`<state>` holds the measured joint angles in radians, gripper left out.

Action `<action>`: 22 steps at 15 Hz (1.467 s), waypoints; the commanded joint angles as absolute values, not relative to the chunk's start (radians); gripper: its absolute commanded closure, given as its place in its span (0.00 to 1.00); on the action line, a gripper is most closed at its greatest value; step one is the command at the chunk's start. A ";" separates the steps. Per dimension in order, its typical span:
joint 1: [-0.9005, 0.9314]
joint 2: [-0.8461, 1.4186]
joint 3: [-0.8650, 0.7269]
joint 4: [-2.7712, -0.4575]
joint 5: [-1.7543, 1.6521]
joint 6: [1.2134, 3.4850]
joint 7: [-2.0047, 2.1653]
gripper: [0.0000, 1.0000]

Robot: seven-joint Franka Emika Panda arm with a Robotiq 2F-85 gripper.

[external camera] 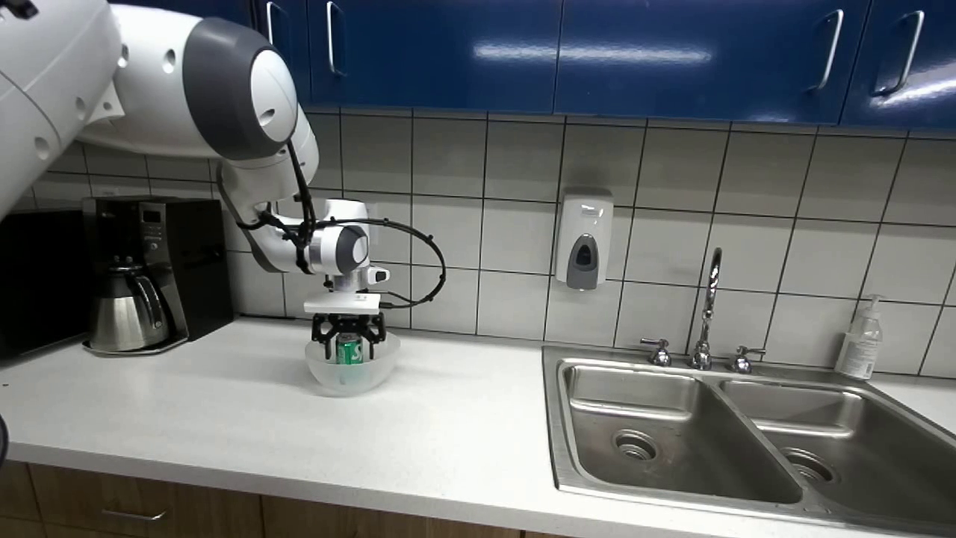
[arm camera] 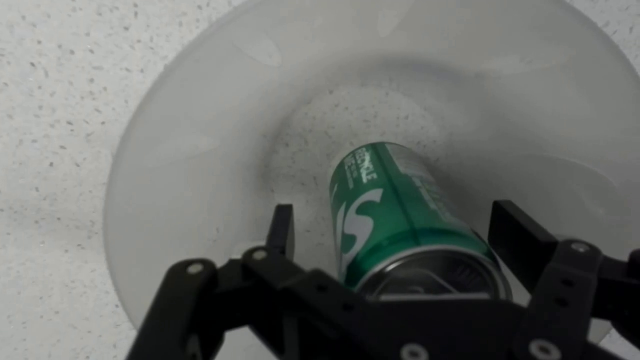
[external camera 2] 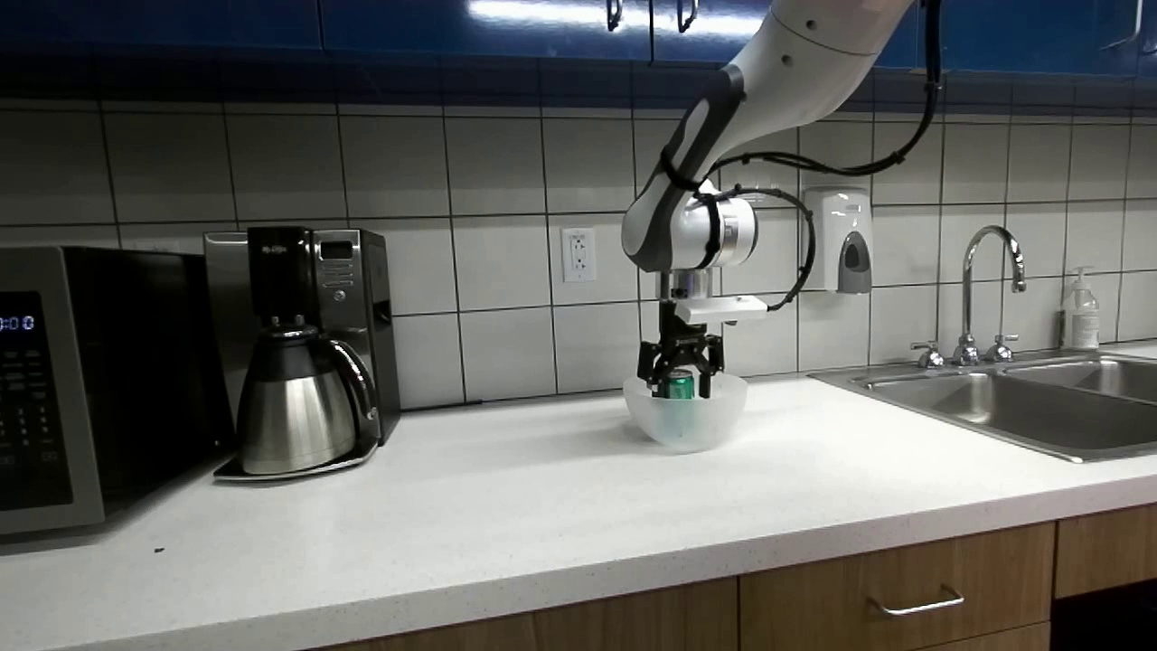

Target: Remove the green can from the bowl.

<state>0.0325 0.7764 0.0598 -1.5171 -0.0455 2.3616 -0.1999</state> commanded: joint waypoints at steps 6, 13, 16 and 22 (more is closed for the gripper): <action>0.031 0.778 0.060 -1.503 -0.058 2.370 -0.205 0.51; 0.040 0.771 0.048 -1.496 -0.073 2.359 -0.199 0.61; 0.034 0.763 0.053 -1.480 -0.065 2.327 -0.202 0.61; 0.058 0.726 0.043 -1.490 -0.072 2.333 -0.161 0.61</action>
<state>0.0367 0.7690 0.0543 -1.4854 -0.0499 2.3617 -0.1998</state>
